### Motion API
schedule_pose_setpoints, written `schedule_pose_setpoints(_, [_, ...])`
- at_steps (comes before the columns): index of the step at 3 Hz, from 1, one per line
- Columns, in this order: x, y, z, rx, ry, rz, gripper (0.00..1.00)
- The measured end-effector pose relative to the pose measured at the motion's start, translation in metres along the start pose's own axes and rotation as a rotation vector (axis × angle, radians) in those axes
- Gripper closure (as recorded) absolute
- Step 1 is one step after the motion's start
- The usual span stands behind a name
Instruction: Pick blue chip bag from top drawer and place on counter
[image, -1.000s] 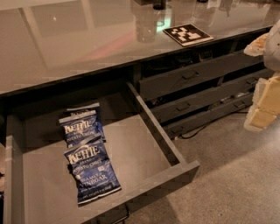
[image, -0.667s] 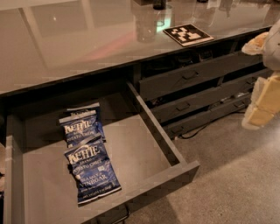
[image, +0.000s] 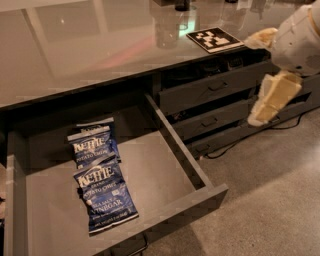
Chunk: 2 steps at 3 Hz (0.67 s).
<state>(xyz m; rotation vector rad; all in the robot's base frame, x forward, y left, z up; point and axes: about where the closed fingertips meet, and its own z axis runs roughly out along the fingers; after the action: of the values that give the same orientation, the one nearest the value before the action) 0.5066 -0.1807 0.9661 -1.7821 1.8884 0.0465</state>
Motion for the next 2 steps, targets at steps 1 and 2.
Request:
schedule_pose_setpoints(1, [-0.029,-0.016,0.035,-0.057,-0.154,-0.090,0.00])
schedule_pose_setpoints(2, [-0.060,-0.014,0.074,-0.180,-0.278,-0.166,0.00])
